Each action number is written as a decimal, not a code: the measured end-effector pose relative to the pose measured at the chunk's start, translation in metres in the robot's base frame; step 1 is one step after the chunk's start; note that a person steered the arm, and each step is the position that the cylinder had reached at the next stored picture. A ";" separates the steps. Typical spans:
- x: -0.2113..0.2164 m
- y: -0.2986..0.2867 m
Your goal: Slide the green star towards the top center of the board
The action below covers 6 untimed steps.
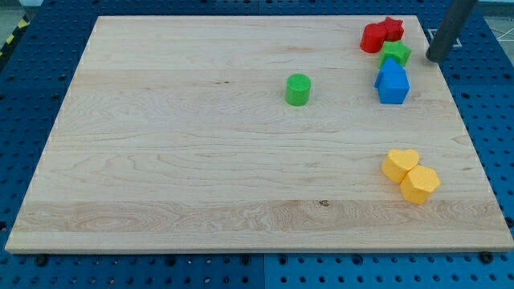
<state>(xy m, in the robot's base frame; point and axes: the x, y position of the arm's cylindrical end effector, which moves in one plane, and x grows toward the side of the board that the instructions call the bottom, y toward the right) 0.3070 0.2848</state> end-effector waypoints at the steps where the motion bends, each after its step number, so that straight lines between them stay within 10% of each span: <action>1: -0.009 -0.030; 6: -0.011 -0.113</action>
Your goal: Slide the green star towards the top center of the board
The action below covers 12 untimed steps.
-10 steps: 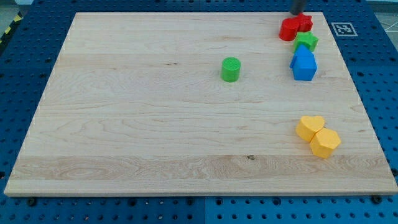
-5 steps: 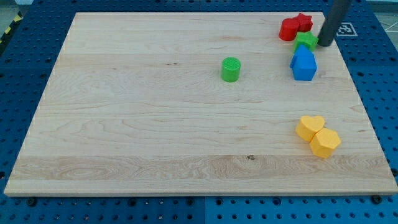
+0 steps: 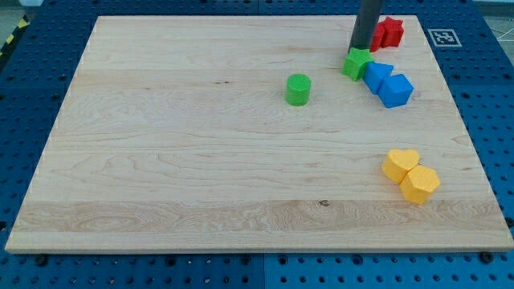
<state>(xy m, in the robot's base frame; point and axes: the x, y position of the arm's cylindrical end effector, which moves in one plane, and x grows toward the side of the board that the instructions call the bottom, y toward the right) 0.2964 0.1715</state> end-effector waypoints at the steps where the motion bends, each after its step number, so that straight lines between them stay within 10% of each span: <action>1: 0.000 0.021; 4: 0.053 0.017; 12: -0.019 -0.104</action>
